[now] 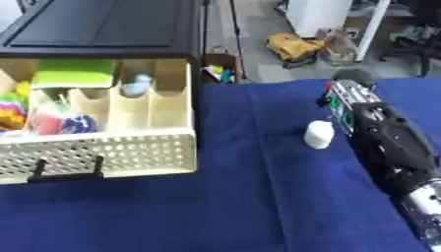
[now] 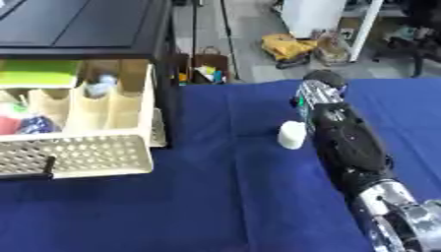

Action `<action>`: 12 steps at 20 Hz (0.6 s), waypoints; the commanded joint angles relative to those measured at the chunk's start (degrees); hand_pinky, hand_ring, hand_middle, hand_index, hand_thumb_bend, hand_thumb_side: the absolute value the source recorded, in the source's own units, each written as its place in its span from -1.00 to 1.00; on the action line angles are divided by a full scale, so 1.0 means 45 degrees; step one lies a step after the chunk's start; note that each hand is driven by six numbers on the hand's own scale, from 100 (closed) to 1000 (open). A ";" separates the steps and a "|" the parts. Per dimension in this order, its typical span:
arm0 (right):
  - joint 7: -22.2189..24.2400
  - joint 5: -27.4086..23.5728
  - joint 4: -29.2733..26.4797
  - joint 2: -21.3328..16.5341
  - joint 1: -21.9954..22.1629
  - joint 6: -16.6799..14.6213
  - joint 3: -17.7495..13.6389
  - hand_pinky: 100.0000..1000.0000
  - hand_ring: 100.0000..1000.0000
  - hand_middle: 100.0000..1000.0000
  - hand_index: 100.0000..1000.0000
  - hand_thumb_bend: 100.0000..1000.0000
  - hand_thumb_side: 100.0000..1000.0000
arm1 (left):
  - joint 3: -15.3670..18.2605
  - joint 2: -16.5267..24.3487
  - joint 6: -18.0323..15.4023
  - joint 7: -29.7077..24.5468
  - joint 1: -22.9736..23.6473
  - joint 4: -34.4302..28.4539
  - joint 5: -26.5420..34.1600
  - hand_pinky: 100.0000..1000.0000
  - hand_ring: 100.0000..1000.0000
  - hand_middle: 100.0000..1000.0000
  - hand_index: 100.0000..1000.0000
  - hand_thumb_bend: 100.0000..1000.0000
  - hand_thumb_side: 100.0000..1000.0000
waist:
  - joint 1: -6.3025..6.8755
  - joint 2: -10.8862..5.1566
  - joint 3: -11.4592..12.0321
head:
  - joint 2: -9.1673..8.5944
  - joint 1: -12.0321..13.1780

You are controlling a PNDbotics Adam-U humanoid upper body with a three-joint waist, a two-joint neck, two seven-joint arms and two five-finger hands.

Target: Pick up objects from table and place into drawer.

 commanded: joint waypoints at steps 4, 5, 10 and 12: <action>0.0034 -0.0257 -0.1128 -0.0566 -0.0589 -0.0554 0.0336 -1.00 -0.36 -0.72 -0.49 -1.00 -0.18 | 0.0068 0.0363 0.0032 -0.0002 -0.0062 -0.0167 0.0069 -0.36 -0.02 0.22 0.60 -0.02 1.00 | -0.0014 -0.0448 -0.0068 | 0.0060 -0.0001; 0.0064 -0.0321 -0.1307 -0.0614 -0.0623 -0.0633 0.0363 -1.00 -0.37 -0.73 -0.50 -1.00 -0.18 | 0.0074 0.0382 0.0032 0.0008 -0.0054 -0.0167 0.0082 -0.36 -0.02 0.22 0.60 -0.02 1.00 | -0.0022 -0.0483 -0.0079 | 0.0068 0.0011; 0.0126 -0.0636 -0.2275 -0.0869 -0.0704 -0.1069 0.0606 -1.00 -0.38 -0.74 -0.52 -1.00 -0.19 | 0.0099 0.0474 0.0042 0.0046 -0.0035 -0.0167 0.0152 -0.35 -0.02 0.22 0.60 -0.02 1.00 | -0.0063 -0.0644 -0.0147 | 0.0074 0.0057; 0.0106 -0.0836 -0.2851 -0.1012 -0.0702 -0.1397 0.0818 -1.00 -0.39 -0.74 -0.52 -1.00 -0.18 | 0.0108 0.0506 0.0047 0.0056 -0.0027 -0.0167 0.0180 -0.35 -0.02 0.22 0.60 -0.02 1.00 | -0.0078 -0.0701 -0.0174 | 0.0090 0.0082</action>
